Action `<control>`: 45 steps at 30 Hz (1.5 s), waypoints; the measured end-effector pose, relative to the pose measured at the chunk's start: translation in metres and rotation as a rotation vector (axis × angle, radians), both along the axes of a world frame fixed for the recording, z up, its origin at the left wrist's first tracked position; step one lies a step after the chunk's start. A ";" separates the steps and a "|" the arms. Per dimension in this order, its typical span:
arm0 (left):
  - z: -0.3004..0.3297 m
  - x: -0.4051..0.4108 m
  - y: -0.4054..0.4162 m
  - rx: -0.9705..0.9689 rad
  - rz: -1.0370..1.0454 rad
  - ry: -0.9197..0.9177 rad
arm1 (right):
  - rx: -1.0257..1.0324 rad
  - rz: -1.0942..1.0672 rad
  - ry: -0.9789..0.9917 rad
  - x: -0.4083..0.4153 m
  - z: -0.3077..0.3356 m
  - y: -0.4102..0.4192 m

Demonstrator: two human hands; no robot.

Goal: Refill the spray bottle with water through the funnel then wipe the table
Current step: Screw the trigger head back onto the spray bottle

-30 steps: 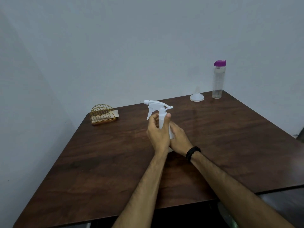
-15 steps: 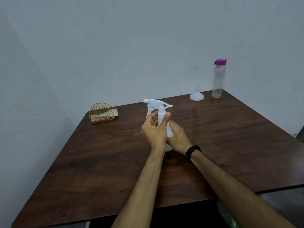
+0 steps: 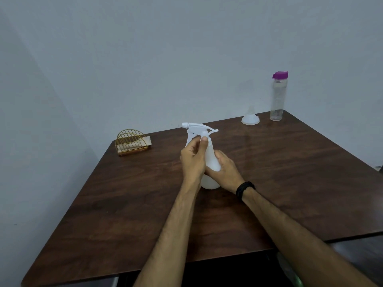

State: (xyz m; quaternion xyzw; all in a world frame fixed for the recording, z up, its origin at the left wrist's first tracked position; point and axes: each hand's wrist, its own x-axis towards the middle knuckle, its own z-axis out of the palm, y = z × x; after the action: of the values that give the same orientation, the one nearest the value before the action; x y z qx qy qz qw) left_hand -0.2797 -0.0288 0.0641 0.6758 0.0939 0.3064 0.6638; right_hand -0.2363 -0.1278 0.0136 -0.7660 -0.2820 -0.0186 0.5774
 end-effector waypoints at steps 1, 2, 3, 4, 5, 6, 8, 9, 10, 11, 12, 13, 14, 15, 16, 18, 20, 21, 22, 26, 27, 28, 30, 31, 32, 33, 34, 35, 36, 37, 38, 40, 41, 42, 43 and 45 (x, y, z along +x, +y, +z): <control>0.000 -0.001 0.000 -0.012 0.017 -0.015 | 0.000 -0.002 -0.002 0.001 0.000 0.000; 0.000 -0.001 -0.002 -0.023 0.050 -0.028 | -0.002 -0.004 -0.003 0.001 -0.001 0.000; 0.001 -0.003 -0.004 -0.042 0.083 -0.040 | -0.006 -0.004 -0.006 0.001 -0.001 0.000; 0.000 -0.003 -0.007 -0.052 0.111 -0.053 | -0.011 -0.003 -0.012 0.001 -0.002 0.000; 0.001 -0.004 -0.010 -0.067 0.131 -0.068 | -0.015 -0.002 -0.019 0.001 -0.002 0.000; 0.002 -0.004 -0.013 -0.078 0.151 -0.082 | -0.016 0.000 -0.029 0.001 -0.002 0.000; 0.002 -0.004 -0.018 -0.129 0.174 -0.103 | -0.014 0.003 -0.053 0.001 -0.002 0.000; 0.002 -0.003 -0.021 -0.158 0.186 -0.111 | -0.014 0.007 -0.062 0.001 -0.001 0.000; 0.001 -0.002 -0.023 -0.174 0.197 -0.117 | -0.014 0.010 -0.069 0.001 -0.001 -0.001; 0.001 -0.002 -0.025 -0.181 0.204 -0.121 | -0.014 0.011 -0.072 0.001 -0.001 -0.001; 0.001 -0.001 -0.025 -0.172 0.204 -0.121 | -0.013 0.012 -0.067 0.001 -0.001 -0.001; 0.001 0.000 -0.024 -0.154 0.181 -0.115 | -0.013 0.009 -0.056 0.001 -0.001 -0.001; -0.001 0.000 -0.021 -0.130 0.137 -0.106 | -0.011 0.003 -0.045 0.001 -0.002 -0.001; -0.003 -0.001 -0.017 -0.113 0.084 -0.092 | -0.007 -0.005 -0.032 0.001 -0.002 -0.001; -0.004 -0.002 -0.012 -0.097 0.034 -0.077 | 0.000 -0.011 -0.024 0.000 -0.003 0.000; -0.005 -0.004 -0.006 -0.063 -0.025 -0.047 | 0.006 -0.019 -0.017 0.000 -0.003 0.000; -0.006 -0.005 -0.007 -0.009 -0.050 -0.042 | 0.006 -0.009 -0.027 0.000 -0.002 0.000; -0.006 -0.004 -0.010 0.021 -0.038 -0.037 | 0.000 0.002 -0.034 0.001 -0.001 0.000; -0.007 -0.003 -0.013 0.040 -0.014 -0.032 | -0.010 0.011 -0.040 0.001 -0.001 0.000; -0.006 0.000 -0.013 -0.035 -0.018 -0.056 | -0.015 0.004 -0.031 0.001 -0.001 -0.001; -0.006 -0.001 -0.011 -0.056 -0.055 -0.049 | -0.013 0.002 -0.027 0.000 -0.001 -0.001; -0.006 -0.002 -0.008 -0.070 -0.084 -0.036 | -0.014 -0.003 -0.026 0.000 0.000 -0.001; -0.010 -0.003 -0.006 -0.115 -0.063 -0.039 | -0.020 -0.012 -0.019 0.001 -0.001 -0.001; -0.012 -0.004 -0.007 -0.154 0.000 -0.066 | -0.023 -0.013 -0.020 0.001 -0.002 -0.001; -0.014 -0.006 -0.010 -0.198 0.075 -0.104 | -0.026 -0.013 -0.022 0.002 -0.003 -0.001; -0.014 -0.007 -0.013 -0.238 0.133 -0.142 | -0.026 -0.012 -0.025 0.002 -0.004 0.000; -0.014 -0.007 -0.016 -0.267 0.154 -0.172 | -0.024 -0.012 -0.024 0.003 -0.005 0.000; -0.013 -0.007 -0.020 -0.275 0.149 -0.190 | -0.018 -0.012 -0.024 0.003 -0.006 0.000; -0.013 -0.006 -0.023 -0.249 0.143 -0.191 | -0.017 -0.011 -0.027 0.004 -0.006 0.000; -0.014 -0.004 -0.025 -0.188 0.147 -0.165 | -0.017 -0.007 -0.034 0.004 -0.006 0.000; -0.013 -0.002 -0.027 -0.117 0.156 -0.123 | -0.019 0.001 -0.040 0.005 -0.006 -0.001; -0.012 0.001 -0.023 -0.004 0.149 -0.043 | -0.017 0.013 -0.032 0.004 -0.004 -0.001; -0.011 0.002 -0.018 0.002 0.106 -0.028 | -0.011 0.018 -0.020 0.003 -0.004 -0.001; -0.011 0.002 -0.012 -0.016 0.042 -0.018 | -0.004 0.023 -0.007 0.003 -0.003 -0.002; -0.010 0.001 -0.007 -0.034 -0.025 -0.015 | 0.004 0.028 0.003 0.003 -0.003 -0.002; -0.007 -0.001 -0.003 -0.057 -0.096 -0.013 | 0.016 0.035 0.024 0.004 -0.003 -0.002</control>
State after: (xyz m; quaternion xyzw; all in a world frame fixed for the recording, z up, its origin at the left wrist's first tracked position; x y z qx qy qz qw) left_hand -0.2806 -0.0318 0.0571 0.6584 0.0656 0.2758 0.6973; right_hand -0.2326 -0.1293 0.0109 -0.7565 -0.2881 -0.0015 0.5871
